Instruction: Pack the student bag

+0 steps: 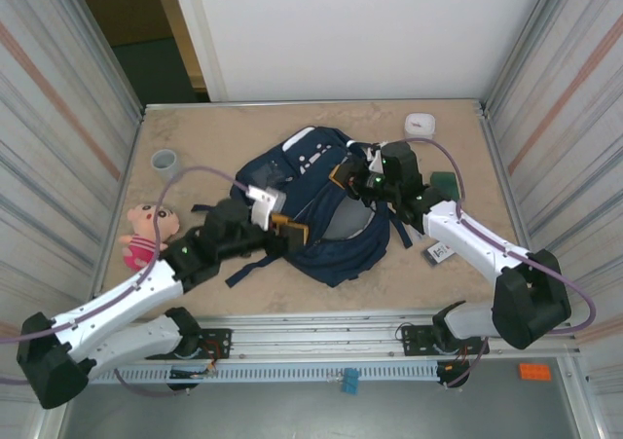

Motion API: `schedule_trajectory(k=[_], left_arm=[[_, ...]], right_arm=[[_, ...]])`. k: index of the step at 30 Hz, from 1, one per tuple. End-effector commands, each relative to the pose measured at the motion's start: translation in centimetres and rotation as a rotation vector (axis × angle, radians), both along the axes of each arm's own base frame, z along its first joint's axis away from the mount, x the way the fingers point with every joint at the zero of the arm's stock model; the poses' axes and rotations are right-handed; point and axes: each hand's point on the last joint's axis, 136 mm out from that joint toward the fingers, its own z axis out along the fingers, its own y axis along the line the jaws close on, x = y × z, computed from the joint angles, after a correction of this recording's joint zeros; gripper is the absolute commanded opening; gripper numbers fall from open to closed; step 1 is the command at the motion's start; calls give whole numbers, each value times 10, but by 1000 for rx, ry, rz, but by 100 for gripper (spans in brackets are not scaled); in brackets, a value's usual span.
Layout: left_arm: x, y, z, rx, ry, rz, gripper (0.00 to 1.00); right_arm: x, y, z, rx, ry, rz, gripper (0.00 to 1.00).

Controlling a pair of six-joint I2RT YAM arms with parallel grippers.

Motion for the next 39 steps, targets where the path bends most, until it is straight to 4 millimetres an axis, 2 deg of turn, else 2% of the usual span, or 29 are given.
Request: schedule_trajectory(k=[1, 4, 7, 17, 19, 20, 22, 24, 26, 28, 32, 39], left_arm=[[-5, 9, -31, 13, 79, 121, 61], [-9, 4, -37, 25, 39, 99, 66], [-5, -2, -43, 48, 19, 87, 67], [20, -25, -55, 52, -62, 99, 68], [23, -32, -55, 45, -72, 85, 62], [24, -35, -57, 42, -72, 79, 53], [24, -41, -58, 37, -71, 57, 45], [23, -44, -60, 45, -65, 41, 30], [23, -40, -66, 71, -50, 52, 11], [22, -31, -73, 110, -36, 78, 4], [24, -5, -84, 176, -34, 146, 0], [37, 32, -91, 200, -15, 252, 0]], right_arm=[[10, -3, 73, 94, -146, -76, 0], [9, -4, 87, 90, -156, -117, 0], [8, -3, 99, 102, -181, -128, 0], [7, -1, 104, 107, -155, -134, 0], [8, 2, 103, 114, -152, -126, 0], [8, 3, 105, 117, -154, -122, 0], [8, 5, 105, 116, -152, -110, 0], [9, 4, 105, 108, -148, -106, 0], [11, 1, 103, 102, -138, -105, 0], [12, -3, 103, 103, -128, -98, 0], [11, -10, 109, 108, -114, -66, 0], [11, -10, 135, 158, -115, 59, 0]])
